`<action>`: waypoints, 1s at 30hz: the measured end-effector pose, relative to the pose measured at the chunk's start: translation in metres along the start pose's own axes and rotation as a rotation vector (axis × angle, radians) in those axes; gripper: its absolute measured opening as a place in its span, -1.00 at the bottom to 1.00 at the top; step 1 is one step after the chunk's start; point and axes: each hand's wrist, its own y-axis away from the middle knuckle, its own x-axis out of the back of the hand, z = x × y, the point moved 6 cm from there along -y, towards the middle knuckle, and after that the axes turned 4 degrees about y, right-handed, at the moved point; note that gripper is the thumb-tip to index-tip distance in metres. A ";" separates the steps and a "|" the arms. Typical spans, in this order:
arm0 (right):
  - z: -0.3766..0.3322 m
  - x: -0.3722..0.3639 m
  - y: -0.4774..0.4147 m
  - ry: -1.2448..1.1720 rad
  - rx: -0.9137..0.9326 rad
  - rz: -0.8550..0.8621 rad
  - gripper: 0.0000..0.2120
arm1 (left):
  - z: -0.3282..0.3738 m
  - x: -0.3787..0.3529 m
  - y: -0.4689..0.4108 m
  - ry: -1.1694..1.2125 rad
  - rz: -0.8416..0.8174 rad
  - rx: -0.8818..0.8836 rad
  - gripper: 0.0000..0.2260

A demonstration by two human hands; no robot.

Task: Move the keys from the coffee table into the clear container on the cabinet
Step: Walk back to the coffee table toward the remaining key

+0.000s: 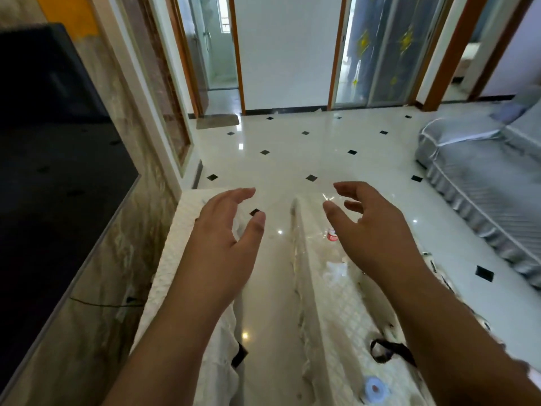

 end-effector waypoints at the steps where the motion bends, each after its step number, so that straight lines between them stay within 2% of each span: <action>1: -0.004 -0.005 -0.002 0.011 -0.002 0.012 -0.58 | -0.006 0.003 -0.009 0.005 -0.017 -0.001 -0.66; 11: -0.053 -0.059 -0.034 0.095 -0.012 0.100 -0.59 | -0.053 0.042 -0.088 0.019 -0.066 -0.096 -0.66; 14: -0.054 -0.070 -0.043 0.089 -0.059 0.112 -0.50 | -0.065 0.046 -0.103 0.034 -0.095 -0.095 -0.65; 23: -0.034 -0.112 -0.113 0.054 -0.091 0.088 -0.60 | -0.099 0.021 -0.168 0.005 -0.156 -0.051 -0.62; 30: -0.006 -0.141 -0.214 -0.032 -0.100 0.047 -0.59 | -0.105 -0.013 -0.257 -0.041 -0.109 -0.029 -0.62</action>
